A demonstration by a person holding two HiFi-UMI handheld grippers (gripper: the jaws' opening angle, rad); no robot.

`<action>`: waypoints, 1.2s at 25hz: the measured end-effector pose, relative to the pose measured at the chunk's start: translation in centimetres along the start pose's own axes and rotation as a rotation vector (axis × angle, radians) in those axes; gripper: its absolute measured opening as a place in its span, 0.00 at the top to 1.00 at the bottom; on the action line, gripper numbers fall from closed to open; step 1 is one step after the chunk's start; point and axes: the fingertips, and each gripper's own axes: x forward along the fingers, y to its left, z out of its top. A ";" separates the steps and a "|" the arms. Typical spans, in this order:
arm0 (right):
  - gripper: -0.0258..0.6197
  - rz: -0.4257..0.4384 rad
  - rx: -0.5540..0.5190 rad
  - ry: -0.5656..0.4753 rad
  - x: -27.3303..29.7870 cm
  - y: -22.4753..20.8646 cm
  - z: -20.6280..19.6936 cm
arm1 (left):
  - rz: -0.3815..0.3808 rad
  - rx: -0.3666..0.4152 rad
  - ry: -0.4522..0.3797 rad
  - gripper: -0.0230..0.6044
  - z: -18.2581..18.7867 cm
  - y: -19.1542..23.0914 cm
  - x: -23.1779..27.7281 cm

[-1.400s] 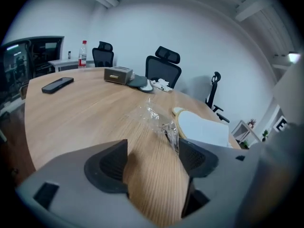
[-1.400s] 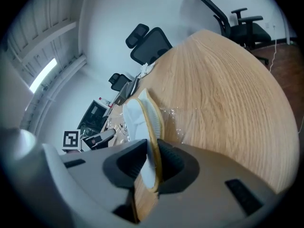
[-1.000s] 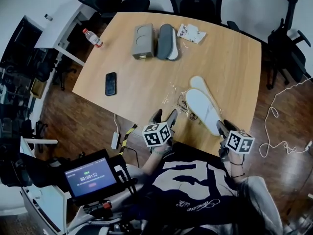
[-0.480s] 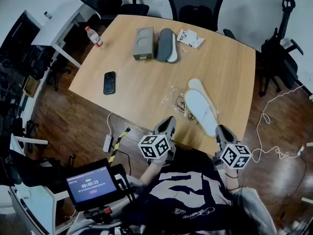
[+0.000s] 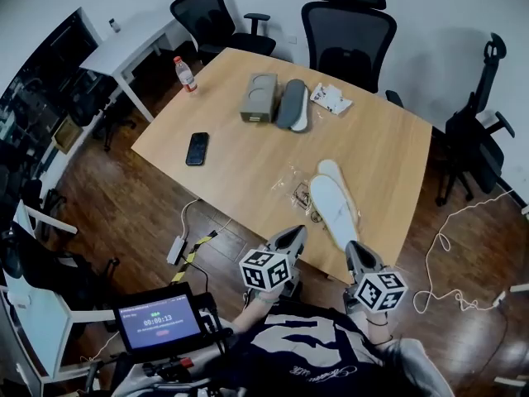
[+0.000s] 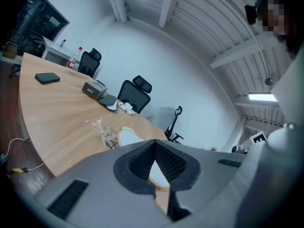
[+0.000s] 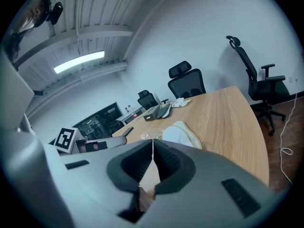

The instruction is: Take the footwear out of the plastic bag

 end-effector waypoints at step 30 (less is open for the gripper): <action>0.98 0.316 -0.119 0.041 -21.1 2.9 -8.7 | 0.123 0.132 -0.040 0.96 -14.2 -21.6 -9.5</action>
